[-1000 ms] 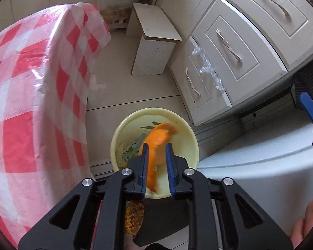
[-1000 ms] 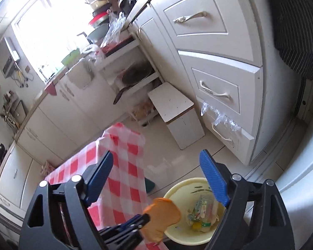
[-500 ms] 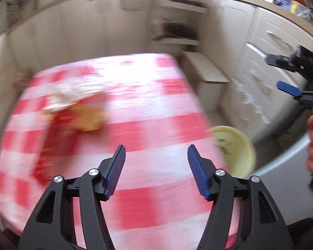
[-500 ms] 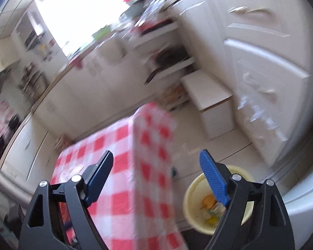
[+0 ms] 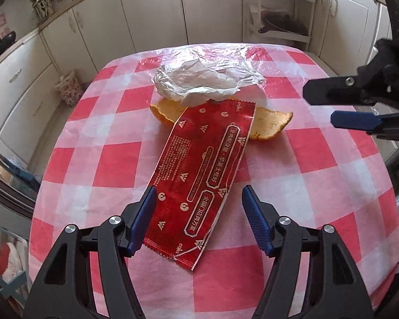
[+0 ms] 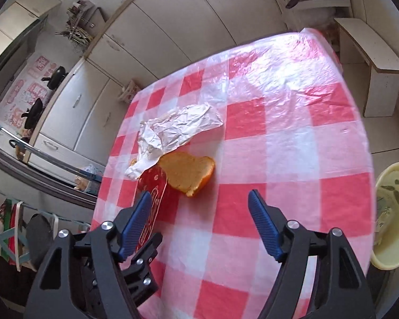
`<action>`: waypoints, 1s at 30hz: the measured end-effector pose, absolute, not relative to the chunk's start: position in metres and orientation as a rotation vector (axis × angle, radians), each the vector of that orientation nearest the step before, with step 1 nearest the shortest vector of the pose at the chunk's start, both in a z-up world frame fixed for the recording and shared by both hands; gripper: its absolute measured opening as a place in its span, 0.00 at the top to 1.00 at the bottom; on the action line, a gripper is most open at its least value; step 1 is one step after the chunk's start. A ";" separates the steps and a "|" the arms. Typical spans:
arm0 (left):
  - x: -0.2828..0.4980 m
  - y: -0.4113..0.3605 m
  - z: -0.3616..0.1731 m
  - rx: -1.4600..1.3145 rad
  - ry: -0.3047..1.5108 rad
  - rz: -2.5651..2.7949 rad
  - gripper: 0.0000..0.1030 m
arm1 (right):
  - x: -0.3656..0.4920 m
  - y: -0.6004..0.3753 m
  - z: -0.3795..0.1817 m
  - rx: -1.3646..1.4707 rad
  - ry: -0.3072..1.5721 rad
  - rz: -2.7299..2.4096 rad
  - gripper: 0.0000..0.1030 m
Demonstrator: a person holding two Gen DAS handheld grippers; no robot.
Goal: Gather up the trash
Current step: 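Grasp the red snack wrapper with the left tool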
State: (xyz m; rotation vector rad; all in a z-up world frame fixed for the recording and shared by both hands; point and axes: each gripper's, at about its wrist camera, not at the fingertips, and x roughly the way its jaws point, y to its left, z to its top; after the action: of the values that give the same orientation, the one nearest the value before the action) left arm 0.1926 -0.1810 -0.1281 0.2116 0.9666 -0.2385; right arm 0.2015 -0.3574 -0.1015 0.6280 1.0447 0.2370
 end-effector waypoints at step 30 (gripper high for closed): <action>0.256 -0.141 -0.141 0.205 1.033 -0.456 0.55 | 0.187 -0.375 -0.104 0.466 1.098 0.200 0.94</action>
State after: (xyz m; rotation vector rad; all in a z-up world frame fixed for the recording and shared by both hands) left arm 0.2563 -0.1409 -0.1412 0.2047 1.0326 -0.4565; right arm 0.1874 -0.3746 -0.1040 0.4657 1.0982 0.2003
